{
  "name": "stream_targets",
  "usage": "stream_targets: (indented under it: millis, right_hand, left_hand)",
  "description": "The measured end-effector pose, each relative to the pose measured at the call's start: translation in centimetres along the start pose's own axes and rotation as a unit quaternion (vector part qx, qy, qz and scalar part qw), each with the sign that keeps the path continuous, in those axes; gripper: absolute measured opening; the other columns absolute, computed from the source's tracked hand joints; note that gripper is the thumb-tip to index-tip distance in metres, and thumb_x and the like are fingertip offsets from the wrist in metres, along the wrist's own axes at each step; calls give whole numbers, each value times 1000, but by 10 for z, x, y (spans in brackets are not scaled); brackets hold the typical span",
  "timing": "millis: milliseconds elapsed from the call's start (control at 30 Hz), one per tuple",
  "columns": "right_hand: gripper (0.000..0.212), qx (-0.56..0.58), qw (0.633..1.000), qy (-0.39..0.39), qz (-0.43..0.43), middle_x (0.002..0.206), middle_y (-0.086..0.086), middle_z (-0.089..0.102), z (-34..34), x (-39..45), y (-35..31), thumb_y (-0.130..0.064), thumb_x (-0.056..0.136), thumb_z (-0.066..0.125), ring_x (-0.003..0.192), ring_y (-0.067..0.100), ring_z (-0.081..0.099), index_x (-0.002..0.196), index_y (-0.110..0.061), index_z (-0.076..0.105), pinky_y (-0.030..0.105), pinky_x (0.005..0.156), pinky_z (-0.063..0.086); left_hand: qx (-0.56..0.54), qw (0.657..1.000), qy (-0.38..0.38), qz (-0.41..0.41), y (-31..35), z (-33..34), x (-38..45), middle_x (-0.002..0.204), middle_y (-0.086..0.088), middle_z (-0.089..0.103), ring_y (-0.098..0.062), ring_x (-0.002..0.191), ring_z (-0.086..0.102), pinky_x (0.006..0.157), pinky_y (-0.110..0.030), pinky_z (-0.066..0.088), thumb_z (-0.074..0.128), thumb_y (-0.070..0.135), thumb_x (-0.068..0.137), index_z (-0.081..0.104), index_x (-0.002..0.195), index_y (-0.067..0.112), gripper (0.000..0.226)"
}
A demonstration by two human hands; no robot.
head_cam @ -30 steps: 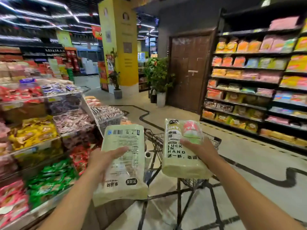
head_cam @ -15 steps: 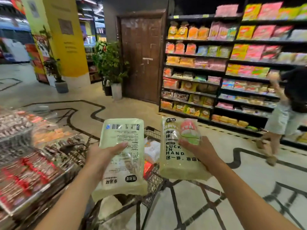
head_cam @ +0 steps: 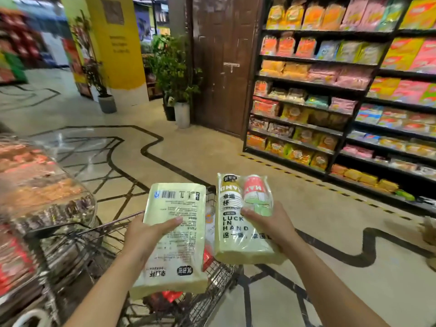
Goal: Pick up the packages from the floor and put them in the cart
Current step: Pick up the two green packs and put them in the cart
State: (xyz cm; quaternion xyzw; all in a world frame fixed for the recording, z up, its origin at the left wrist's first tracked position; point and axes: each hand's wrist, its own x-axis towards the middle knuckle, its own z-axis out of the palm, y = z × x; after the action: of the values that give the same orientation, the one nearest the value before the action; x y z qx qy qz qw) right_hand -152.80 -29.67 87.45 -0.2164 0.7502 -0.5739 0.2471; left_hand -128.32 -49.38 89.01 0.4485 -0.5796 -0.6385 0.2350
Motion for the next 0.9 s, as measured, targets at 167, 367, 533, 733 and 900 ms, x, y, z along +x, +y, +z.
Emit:
stream_targets:
  millis: [167, 367, 533, 733, 900]
  right_hand:
    - [90, 2, 994, -106, 14, 104, 6, 82, 8, 93, 11, -56, 56, 98, 86, 26, 82, 130, -20, 61, 53, 75, 67]
    - [69, -19, 979, -200, 23, 104, 6, 81, 50, 179, 22, -40, 74, 94, 78, 19, 82, 129, -21, 56, 34, 60, 66]
    - [76, -51, 964, -254, 53, 104, 10, 81, 103, 234, 52, -43, 72, 95, 84, 28, 82, 132, -16, 58, 53, 73, 67]
    - [89, -100, 951, -276, 94, 106, 11, 79, 160, 279, 111, -47, 65, 98, 86, 30, 82, 134, -18, 50, 56, 73, 66]
    - [76, -159, 940, -270, 137, 108, 5, 78, 190, 304, 161, -46, 65, 95, 90, 24, 80, 124, -29, 50, 53, 77, 67]
  left_hand:
    - [-15, 996, 85, -22, -12, 26, 40, 89, 3, 83, -20, 85, 79, 64, -30, 55, 99, 31, 61, 75, 107, 23, 52]
    - [-31, 975, 212, -65, -35, 27, 77, 98, -2, 81, -24, 93, 76, 75, -35, 57, 99, 31, 59, 76, 106, 19, 54]
    - [-38, 939, 325, -104, -68, 22, 111, 104, -4, 78, -26, 97, 72, 86, -40, 56, 102, 52, 42, 69, 116, 15, 89]
    - [-50, 906, 384, -172, -138, 26, 173, 109, -5, 75, -27, 102, 70, 91, -45, 57, 100, 56, 45, 63, 121, 14, 94]
    - [-49, 873, 420, -244, -204, 34, 218, 103, -6, 73, -22, 84, 67, 66, -32, 54, 100, 50, 50, 59, 121, 10, 91]
